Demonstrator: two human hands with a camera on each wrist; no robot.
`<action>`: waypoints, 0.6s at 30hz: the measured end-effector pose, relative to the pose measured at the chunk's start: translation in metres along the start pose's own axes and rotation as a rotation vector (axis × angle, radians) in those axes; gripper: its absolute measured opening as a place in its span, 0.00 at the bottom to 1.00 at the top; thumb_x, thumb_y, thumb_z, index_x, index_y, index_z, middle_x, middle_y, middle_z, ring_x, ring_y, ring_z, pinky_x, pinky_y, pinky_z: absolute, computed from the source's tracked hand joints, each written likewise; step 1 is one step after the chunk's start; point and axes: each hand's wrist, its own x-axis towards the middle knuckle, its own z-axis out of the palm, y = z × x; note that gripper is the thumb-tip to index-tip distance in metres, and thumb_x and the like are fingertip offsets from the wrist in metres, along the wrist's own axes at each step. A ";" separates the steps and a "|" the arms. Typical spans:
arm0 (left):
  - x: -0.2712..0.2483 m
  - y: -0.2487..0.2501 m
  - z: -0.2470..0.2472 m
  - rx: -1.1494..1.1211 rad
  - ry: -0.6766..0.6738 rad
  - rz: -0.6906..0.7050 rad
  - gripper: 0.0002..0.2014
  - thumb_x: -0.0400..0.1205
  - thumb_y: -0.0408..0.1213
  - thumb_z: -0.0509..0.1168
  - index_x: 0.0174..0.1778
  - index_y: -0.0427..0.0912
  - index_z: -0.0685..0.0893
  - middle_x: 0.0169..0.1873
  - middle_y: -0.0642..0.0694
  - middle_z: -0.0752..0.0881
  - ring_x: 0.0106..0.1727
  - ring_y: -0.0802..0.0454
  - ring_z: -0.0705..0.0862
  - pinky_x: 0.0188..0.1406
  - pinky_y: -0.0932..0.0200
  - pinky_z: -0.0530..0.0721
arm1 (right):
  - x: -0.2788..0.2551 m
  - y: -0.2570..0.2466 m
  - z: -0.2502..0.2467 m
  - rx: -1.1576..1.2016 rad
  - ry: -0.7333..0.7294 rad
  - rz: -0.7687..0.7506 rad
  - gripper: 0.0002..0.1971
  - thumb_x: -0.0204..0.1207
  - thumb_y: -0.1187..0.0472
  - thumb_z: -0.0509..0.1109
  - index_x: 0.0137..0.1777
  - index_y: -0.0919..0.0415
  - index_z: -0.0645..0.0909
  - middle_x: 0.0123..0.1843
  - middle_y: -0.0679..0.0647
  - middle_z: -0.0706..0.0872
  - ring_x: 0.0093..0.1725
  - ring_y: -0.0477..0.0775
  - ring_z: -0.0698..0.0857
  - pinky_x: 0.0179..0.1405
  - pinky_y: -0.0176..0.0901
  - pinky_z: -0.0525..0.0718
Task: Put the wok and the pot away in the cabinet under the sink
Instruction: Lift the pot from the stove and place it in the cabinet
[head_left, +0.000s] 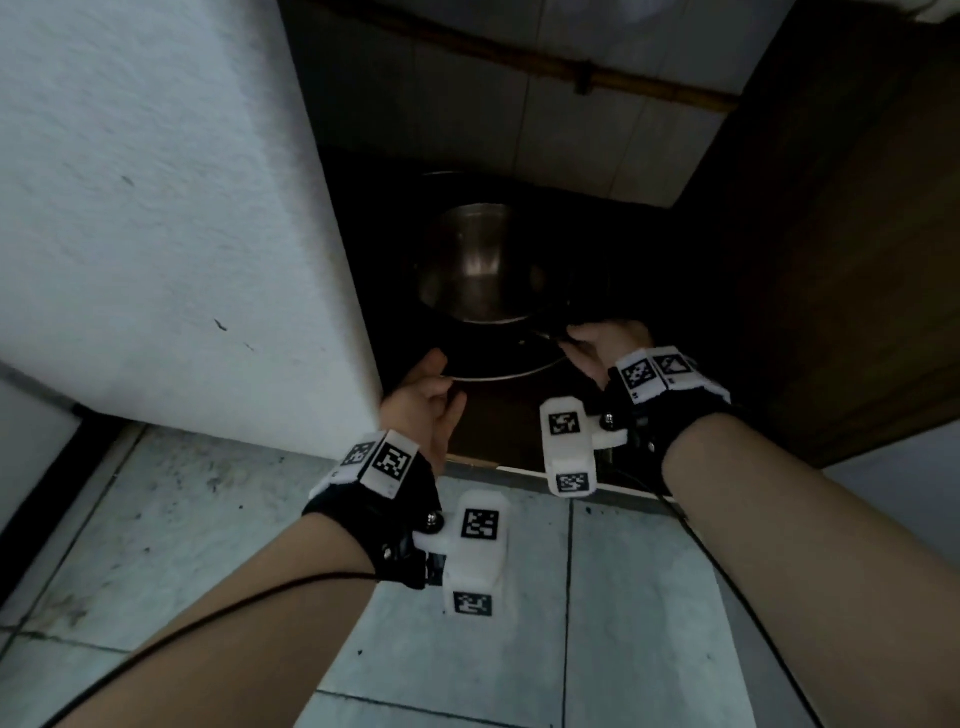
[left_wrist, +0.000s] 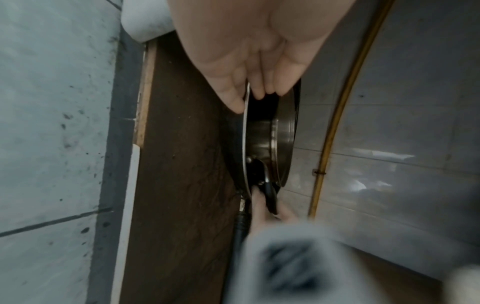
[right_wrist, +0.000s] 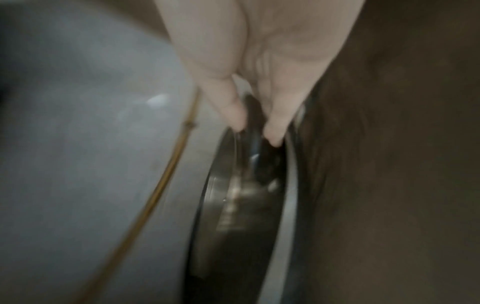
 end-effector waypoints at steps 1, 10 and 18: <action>0.000 -0.001 -0.001 0.013 -0.009 -0.002 0.26 0.81 0.19 0.50 0.74 0.38 0.75 0.75 0.47 0.77 0.78 0.49 0.71 0.67 0.55 0.73 | 0.000 -0.002 -0.007 -0.160 0.033 -0.084 0.20 0.74 0.75 0.66 0.67 0.73 0.76 0.69 0.70 0.80 0.66 0.64 0.82 0.68 0.52 0.80; -0.001 -0.007 -0.002 0.135 -0.009 0.000 0.25 0.83 0.24 0.49 0.74 0.45 0.76 0.75 0.52 0.76 0.78 0.52 0.70 0.64 0.52 0.72 | -0.003 -0.009 -0.082 -0.932 0.088 -0.203 0.23 0.71 0.68 0.72 0.67 0.61 0.79 0.69 0.60 0.82 0.67 0.59 0.81 0.56 0.37 0.75; -0.079 0.005 0.024 0.119 -0.070 -0.159 0.21 0.84 0.31 0.52 0.73 0.44 0.75 0.60 0.49 0.85 0.68 0.50 0.79 0.61 0.55 0.73 | -0.071 -0.037 -0.073 -0.783 0.041 -0.160 0.18 0.72 0.69 0.69 0.63 0.64 0.82 0.66 0.61 0.84 0.60 0.57 0.83 0.48 0.34 0.77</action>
